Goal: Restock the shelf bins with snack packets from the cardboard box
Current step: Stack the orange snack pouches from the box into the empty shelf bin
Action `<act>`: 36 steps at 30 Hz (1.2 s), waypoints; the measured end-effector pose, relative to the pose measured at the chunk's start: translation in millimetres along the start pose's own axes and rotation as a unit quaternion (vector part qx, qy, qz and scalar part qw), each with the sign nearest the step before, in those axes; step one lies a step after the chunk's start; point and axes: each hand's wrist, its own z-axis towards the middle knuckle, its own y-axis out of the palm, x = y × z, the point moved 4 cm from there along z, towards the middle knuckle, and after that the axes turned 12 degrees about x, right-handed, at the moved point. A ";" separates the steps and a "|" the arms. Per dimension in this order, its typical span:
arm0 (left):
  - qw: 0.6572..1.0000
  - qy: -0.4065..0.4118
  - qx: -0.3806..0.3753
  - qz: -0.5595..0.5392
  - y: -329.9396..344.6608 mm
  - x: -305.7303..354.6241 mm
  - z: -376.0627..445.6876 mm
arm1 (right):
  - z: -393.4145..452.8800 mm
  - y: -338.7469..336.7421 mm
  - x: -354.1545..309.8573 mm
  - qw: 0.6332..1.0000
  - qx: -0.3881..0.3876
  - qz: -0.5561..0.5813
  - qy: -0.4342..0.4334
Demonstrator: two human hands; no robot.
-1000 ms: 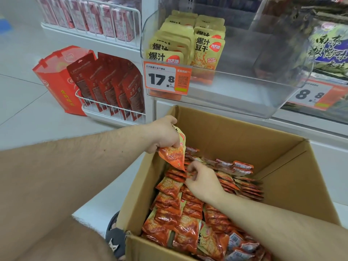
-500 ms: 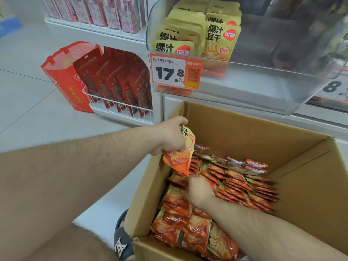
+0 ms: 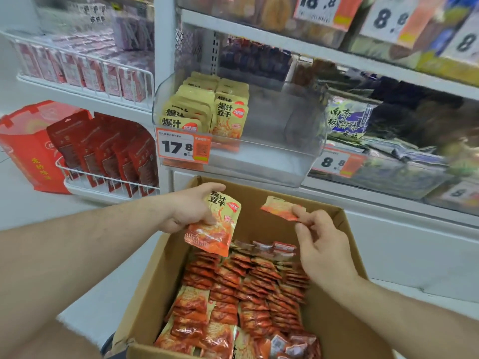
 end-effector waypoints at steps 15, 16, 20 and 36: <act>0.982 0.089 0.010 -0.168 40.7 34.4 -31.5 | -19.4 14.1 -35.5 0.950 -0.030 -0.009 -0.310; 0.981 0.101 0.019 -0.167 39.4 35.1 -31.7 | -19.5 13.7 -35.1 0.949 -0.034 -0.015 -0.312; 0.976 0.144 0.035 -0.158 33.1 39.4 -35.3 | -9.8 2.6 -39.3 0.965 -0.010 -0.005 -0.262; 0.974 0.225 -0.017 -0.007 36.8 52.9 -47.3 | 29.8 16.9 -37.4 0.939 -0.159 0.209 0.222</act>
